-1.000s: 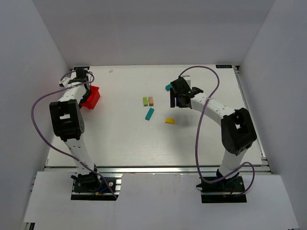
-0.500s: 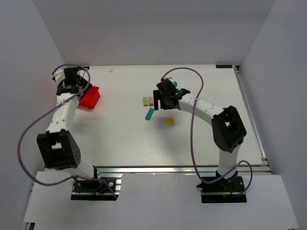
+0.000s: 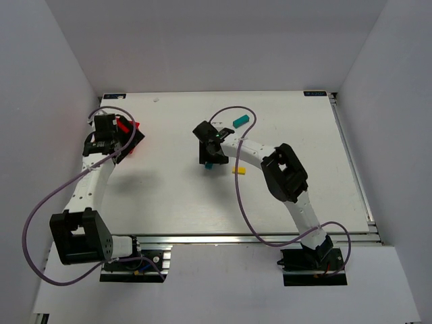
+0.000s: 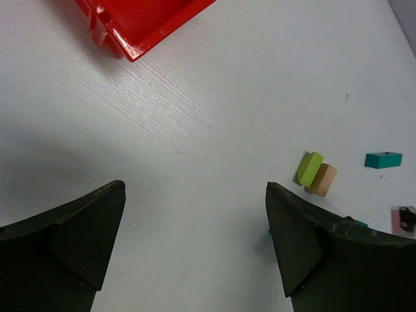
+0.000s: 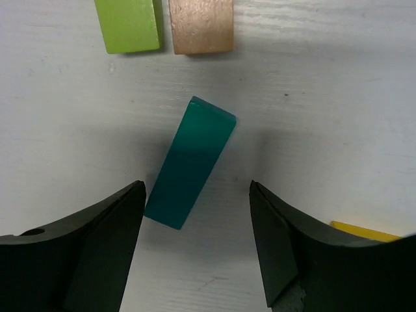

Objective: Build the wood block tower

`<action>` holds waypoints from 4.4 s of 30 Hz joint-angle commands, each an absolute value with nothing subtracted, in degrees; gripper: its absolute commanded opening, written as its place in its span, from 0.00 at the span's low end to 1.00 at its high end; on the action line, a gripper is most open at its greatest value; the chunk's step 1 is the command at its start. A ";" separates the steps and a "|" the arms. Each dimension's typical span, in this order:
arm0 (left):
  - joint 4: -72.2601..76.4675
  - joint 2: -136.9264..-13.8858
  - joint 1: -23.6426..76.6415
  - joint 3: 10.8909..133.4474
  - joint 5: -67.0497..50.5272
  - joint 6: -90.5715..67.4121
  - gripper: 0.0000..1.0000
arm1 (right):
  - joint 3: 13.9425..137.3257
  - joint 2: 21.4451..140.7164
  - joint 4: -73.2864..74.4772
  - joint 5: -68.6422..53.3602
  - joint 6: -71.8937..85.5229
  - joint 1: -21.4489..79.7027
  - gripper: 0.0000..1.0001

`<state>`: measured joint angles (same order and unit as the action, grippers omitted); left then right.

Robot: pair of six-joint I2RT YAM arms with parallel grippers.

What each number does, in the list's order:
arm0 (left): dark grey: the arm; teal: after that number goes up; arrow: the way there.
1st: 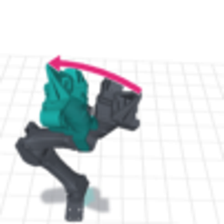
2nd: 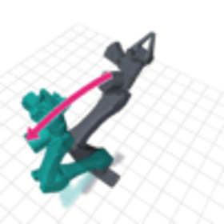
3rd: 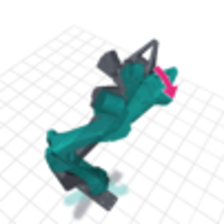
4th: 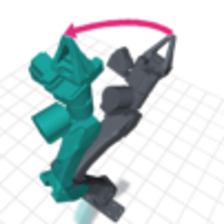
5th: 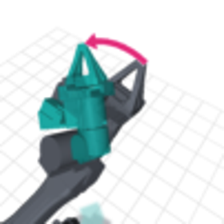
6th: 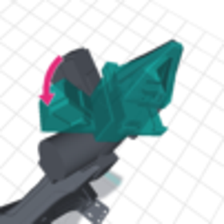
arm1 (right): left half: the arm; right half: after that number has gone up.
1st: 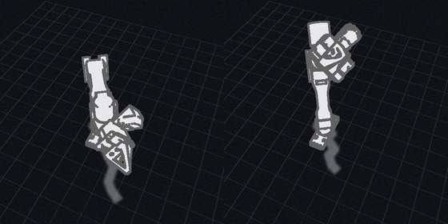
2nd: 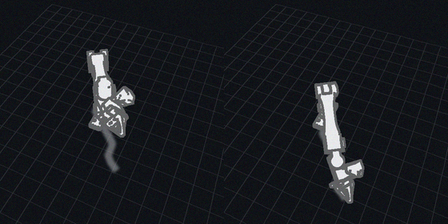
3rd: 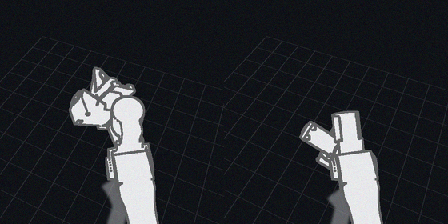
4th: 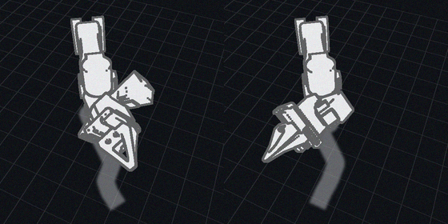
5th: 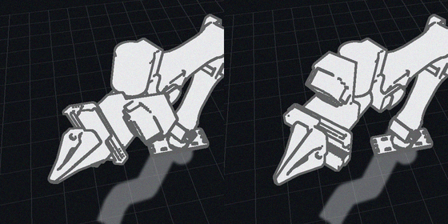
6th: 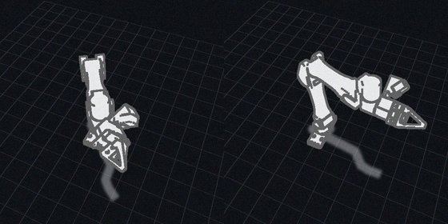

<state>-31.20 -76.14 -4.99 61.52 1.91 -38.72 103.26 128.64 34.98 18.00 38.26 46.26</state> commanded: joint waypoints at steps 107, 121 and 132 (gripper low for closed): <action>-38.59 -128.24 27.69 109.61 7.92 -23.73 0.00 | 45.35 70.15 0.98 12.76 6.95 33.05 0.88; 11.55 -90.90 26.81 72.78 -58.24 -13.18 0.00 | 35.86 54.50 -16.24 -19.31 3.17 32.78 0.75; 83.75 -90.34 27.51 59.06 -72.51 -60.04 0.00 | 24.80 50.45 -47.70 -29.72 19.94 32.78 0.61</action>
